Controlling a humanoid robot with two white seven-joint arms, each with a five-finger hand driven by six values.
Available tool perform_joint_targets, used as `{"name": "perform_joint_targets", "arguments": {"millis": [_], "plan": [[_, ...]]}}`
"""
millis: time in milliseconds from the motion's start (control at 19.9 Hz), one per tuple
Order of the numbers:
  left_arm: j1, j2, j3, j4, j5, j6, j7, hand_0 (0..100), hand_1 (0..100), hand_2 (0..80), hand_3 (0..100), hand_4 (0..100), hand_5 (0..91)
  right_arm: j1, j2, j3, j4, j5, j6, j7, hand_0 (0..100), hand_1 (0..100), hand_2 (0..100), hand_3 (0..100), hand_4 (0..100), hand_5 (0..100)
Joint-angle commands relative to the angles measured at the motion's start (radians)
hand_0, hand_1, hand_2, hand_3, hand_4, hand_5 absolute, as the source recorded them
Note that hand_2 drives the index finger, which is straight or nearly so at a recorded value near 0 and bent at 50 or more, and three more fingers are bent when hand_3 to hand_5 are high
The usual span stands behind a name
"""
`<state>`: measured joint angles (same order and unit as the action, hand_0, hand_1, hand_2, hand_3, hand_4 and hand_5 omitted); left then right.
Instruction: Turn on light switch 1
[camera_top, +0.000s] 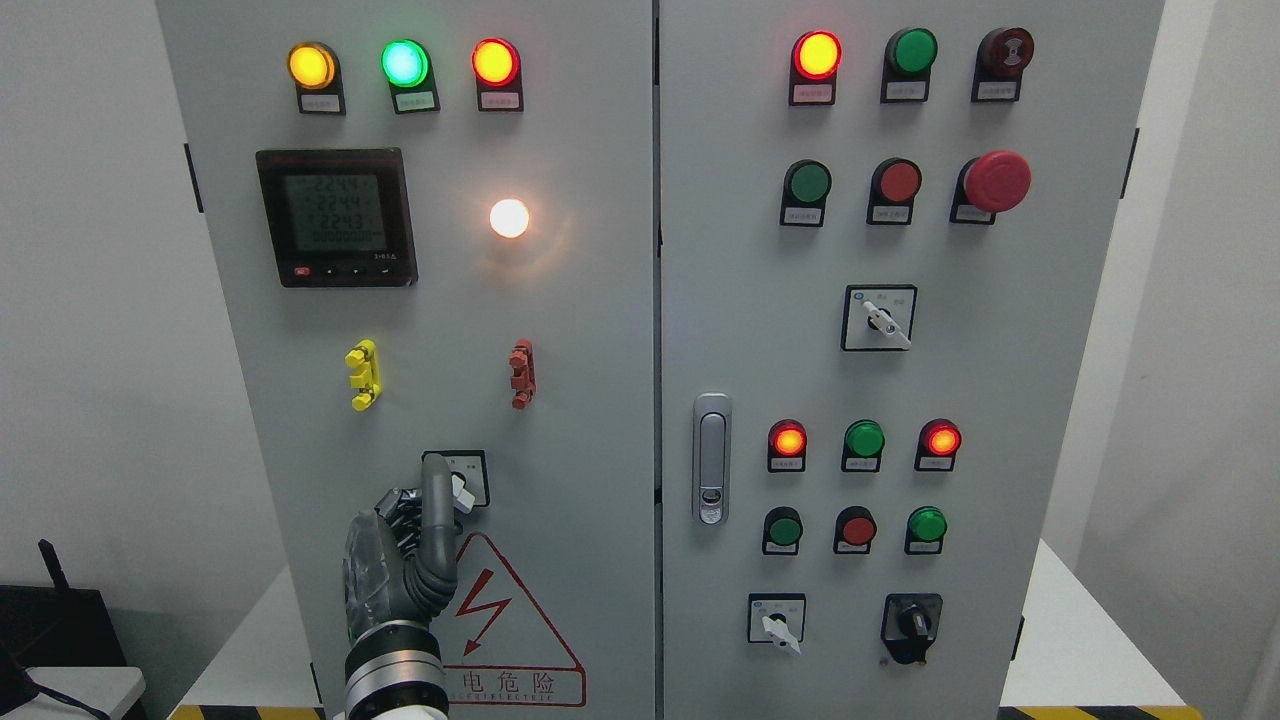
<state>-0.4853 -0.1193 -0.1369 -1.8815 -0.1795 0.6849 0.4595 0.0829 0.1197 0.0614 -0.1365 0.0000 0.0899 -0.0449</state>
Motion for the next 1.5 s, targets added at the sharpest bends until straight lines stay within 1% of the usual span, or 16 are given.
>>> {"name": "perform_joint_targets", "arguments": {"millis": [0, 401, 602, 902, 1103, 1303, 1404, 1454], "plan": [[0.004, 0.000, 0.010, -0.002, 0.000, 0.001, -0.001, 25, 12, 50.0, 77, 86, 85.8, 0.000, 0.000, 0.000, 0.000, -0.018, 0.001, 0.000, 12, 39, 0, 0, 0, 0], [0.020, 0.000, 0.011, -0.005, 0.002, -0.007, -0.007, 25, 12, 52.0, 78, 87, 86.1, 0.000, 0.000, 0.000, 0.000, -0.018, 0.001, 0.000, 12, 39, 0, 0, 0, 0], [0.039, 0.001, 0.011, -0.018, 0.002, -0.036, -0.022, 24, 12, 53.2, 79, 87, 86.2, 0.000, 0.000, 0.000, 0.000, -0.017, 0.001, 0.000, 12, 39, 0, 0, 0, 0], [0.054, 0.000, 0.011, -0.036, 0.002, -0.048, -0.022, 23, 13, 53.9, 80, 88, 86.2, 0.000, 0.000, 0.000, 0.000, -0.018, 0.001, 0.000, 12, 39, 0, 0, 0, 0], [0.097, 0.001, 0.011, -0.083, 0.002, -0.051, -0.021, 23, 14, 54.2, 81, 88, 86.2, 0.000, 0.000, 0.000, 0.000, -0.017, 0.001, 0.000, 12, 39, 0, 0, 0, 0], [0.157, 0.003, 0.017, -0.087, 0.002, -0.148, -0.021, 23, 15, 55.4, 83, 89, 86.2, 0.000, 0.000, 0.000, 0.000, -0.018, 0.001, 0.000, 12, 39, 0, 0, 0, 0], [0.184, 0.003, 0.042, -0.087, 0.003, -0.209, -0.041, 23, 15, 56.1, 84, 89, 86.2, 0.000, 0.000, 0.000, 0.000, -0.018, 0.001, 0.000, 12, 39, 0, 0, 0, 0], [0.209, 0.004, 0.054, -0.087, 0.002, -0.249, -0.062, 23, 16, 56.7, 84, 89, 86.1, 0.000, 0.000, 0.000, 0.000, -0.018, 0.001, 0.000, 12, 39, 0, 0, 0, 0]]}}
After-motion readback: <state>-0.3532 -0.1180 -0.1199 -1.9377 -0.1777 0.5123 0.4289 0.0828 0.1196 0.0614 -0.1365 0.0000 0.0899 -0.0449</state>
